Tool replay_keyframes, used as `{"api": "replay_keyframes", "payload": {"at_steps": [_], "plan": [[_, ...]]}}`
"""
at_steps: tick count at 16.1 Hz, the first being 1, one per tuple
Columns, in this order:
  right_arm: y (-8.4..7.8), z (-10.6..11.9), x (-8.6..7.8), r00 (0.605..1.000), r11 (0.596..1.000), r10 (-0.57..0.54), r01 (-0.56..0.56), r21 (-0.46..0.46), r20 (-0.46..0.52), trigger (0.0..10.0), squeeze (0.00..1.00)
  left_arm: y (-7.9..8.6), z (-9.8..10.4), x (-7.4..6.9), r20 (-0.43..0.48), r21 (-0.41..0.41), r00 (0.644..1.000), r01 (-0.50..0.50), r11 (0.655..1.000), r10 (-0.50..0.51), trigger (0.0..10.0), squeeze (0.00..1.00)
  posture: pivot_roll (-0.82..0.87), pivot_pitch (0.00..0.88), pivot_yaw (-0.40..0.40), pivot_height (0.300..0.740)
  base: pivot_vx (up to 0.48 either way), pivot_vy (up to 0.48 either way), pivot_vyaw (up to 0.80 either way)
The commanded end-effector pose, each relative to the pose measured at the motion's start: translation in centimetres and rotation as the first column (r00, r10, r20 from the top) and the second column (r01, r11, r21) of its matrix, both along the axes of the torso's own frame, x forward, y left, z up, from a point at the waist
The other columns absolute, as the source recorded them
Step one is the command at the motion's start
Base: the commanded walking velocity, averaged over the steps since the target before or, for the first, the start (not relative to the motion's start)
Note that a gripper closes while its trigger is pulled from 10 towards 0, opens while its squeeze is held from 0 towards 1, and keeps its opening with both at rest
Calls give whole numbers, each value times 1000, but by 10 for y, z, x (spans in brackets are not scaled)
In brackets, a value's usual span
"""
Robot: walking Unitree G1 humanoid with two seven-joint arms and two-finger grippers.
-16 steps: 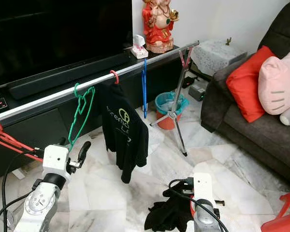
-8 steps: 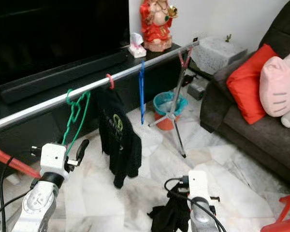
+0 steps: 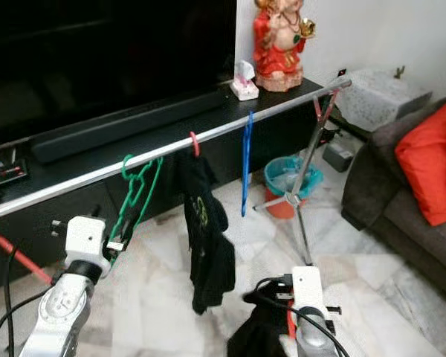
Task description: Hang hanger
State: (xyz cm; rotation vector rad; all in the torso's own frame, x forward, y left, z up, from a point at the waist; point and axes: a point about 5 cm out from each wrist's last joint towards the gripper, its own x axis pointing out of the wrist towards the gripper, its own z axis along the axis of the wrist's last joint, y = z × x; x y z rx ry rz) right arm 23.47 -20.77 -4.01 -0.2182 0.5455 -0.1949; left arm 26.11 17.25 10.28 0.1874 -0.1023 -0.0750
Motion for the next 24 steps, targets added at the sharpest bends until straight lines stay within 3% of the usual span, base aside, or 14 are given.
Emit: {"api": "replay_keyframes", "payload": {"at_steps": [1, 8, 13, 19, 24], "plan": [[4, 3, 4, 1000, 1000, -3, 3, 14, 21, 10000, 0, 7, 2, 0, 3, 7, 1000, -22, 1000, 22, 10000, 0, 118, 0, -20, 740, 311, 0, 0], [4, 1, 2, 1000, 1000, -12, 12, 18, 14, 10000, 0, 9, 0, 0, -21, 13, 1000, -9, 1000, 9, 10000, 0, 124, 0, -24, 740, 310, 0, 0], [5, 1, 3, 1000, 1000, -10, 10, 23, 13, 10000, 0, 7, -9, -5, -149, 63, 988, 48, 997, -38, 10000, 0, 127, 0, -28, 740, 0, 0, 0], [5, 2, 5, 1000, 1000, -13, 12, 28, 14, 10000, 0, -11, -4, 12, -234, 44, 966, 120, 992, -107, 10000, 0, 120, 0, -30, 740, 0, 0, 0], [4, 2, 4, 1000, 1000, -11, 11, 29, 10, 10000, 0, -23, -15, 21, -343, 106, 933, 152, 983, -107, 10000, 0, 117, 0, -36, 740, 0, 0, 0]]}}
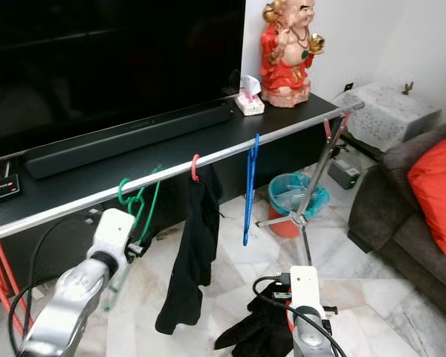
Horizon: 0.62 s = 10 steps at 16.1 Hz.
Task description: Hang hanger
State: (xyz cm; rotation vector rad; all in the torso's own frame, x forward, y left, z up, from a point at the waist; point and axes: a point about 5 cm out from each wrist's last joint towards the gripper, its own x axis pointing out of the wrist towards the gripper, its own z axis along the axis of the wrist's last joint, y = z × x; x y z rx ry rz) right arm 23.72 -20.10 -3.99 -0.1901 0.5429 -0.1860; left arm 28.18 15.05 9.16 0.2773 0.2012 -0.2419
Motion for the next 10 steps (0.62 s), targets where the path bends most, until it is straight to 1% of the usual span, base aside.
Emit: {"api": "replay_keyframes", "payload": {"at_steps": [1, 2, 4, 8, 9, 10], "plan": [[-2, 2, 2, 1000, 1000, -14, 14, 2, 6, 10000, 0, 0, -6, 5, -37, 22, 999, -32, 999, 33, 10000, 0, 108, 0, -30, 740, 0, 0, 0], [-1, 2, 2, 1000, 1000, -14, 14, 4, 7, 10000, 0, 0, -6, 7, -38, 21, 998, -45, 999, 46, 10000, 0, 106, 0, -28, 740, 0, 0, 0], [1, 2, 2, 1000, 1000, -20, 20, 10, 12, 10000, 0, 1, -2, 17, -28, 25, 996, -87, 996, 87, 10000, 0, 99, 0, -20, 740, 0, 0, 0], [1, 0, 0, 1000, 1000, -25, 24, 12, 5, 10000, 0, 0, -2, 25, -29, 37, 991, -130, 991, 132, 10000, 0, 98, 0, -16, 740, 0, 0, 0], [1, 0, -1, 1000, 1000, -25, 25, 13, 5, 10000, 0, -1, -2, 25, -24, 49, 991, -133, 990, 135, 667, 0, 95, 0, -14, 740, 0, 0, 0], [1, 0, -1, 1000, 1000, -26, 26, 14, 5, 10000, 0, -2, -2, 25, -23, 49, 990, -135, 990, 136, 0, 0, 96, 0, -15, 740, 0, 0, 0]]}}
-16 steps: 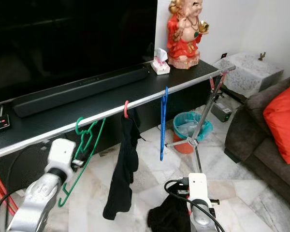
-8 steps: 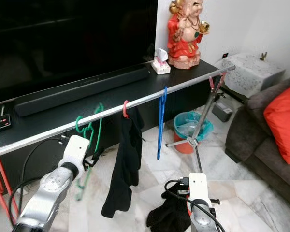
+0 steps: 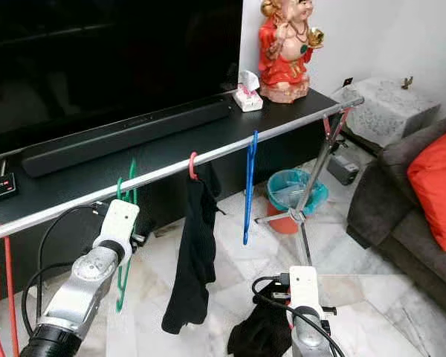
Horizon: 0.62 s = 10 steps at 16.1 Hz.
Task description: Hang hanger
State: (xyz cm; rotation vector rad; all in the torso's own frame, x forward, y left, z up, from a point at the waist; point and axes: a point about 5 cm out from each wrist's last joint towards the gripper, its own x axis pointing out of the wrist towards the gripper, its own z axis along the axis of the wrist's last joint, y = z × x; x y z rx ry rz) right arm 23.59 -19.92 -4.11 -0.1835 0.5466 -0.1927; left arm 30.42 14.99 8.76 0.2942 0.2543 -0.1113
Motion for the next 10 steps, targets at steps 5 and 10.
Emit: {"api": "replay_keyframes", "payload": {"at_steps": [5, 10], "plan": [[0, 2, 2, 1000, 1000, -16, 16, 9, 11, 10000, 0, 2, 1, 0, 9, 33, 1000, -4, 999, 4, 0, 0, 101, 0, -16, 740, 0, 0, 0], [1, 1, 0, 1000, 1000, -17, 16, 10, 9, 10000, 0, 1, 2, 0, 21, 35, 1000, 3, 999, -3, 0, 0, 100, 0, -13, 740, 0, 0, 0]]}}
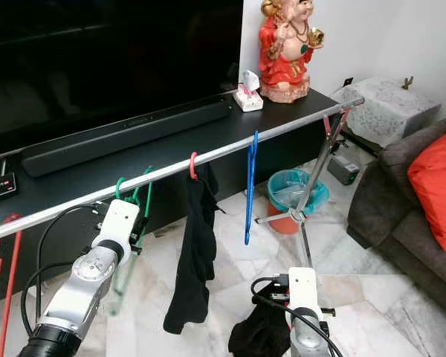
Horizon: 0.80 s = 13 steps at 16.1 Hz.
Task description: Hang hanger
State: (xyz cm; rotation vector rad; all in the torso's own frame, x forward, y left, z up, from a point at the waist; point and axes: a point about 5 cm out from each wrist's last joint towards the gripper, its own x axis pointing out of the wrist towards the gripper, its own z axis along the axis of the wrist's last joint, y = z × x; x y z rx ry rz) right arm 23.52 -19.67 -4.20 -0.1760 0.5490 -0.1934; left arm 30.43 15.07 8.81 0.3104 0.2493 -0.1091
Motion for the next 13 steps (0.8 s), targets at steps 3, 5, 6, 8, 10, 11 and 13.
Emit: {"api": "replay_keyframes", "payload": {"at_steps": [3, 5, 6, 8, 10, 11, 13], "plan": [[-3, 2, 1, 1000, 1000, -17, 17, 0, 12, 10000, 0, 0, 2, 0, 17, 19, 1000, 6, 1000, -7, 0, 0, 102, 0, -14, 740, 0, 0, 0], [-2, 2, 2, 1000, 1000, -16, 16, 1, 14, 10000, 0, 1, 3, -1, 23, 24, 1000, 4, 1000, -5, 0, 0, 103, 0, -14, 740, 0, 0, 0], [-2, 2, 3, 1000, 1000, -15, 15, 2, 15, 10000, 0, 1, 3, -1, 26, 33, 1000, 4, 999, -5, 0, 0, 103, 0, -14, 740, 0, 0, 0], [-1, 2, 3, 1000, 1000, -15, 15, 4, 15, 10000, 0, 3, 4, -1, 30, 39, 1000, 2, 999, -4, 0, 0, 104, 0, -14, 740, 0, 0, 0], [-1, 2, 3, 1000, 1000, -15, 15, 4, 14, 10000, 0, 5, 6, -1, 47, 61, 999, 1, 998, -4, 0, 0, 106, 0, -13, 740, 0, 0, 0], [-1, 2, 3, 1000, 1000, -15, 15, 4, 15, 10000, 0, 6, 7, -2, 60, 57, 998, -3, 998, 0, 0, 0, 106, 0, -13, 740, 0, 0, 0], [-1, 2, 3, 1000, 1000, -18, 18, 4, 15, 10000, 0, 10, 13, -6, 111, 44, 994, -15, 999, 10, 0, 0, 105, 0, -12, 740, 0, 0, 0]]}}
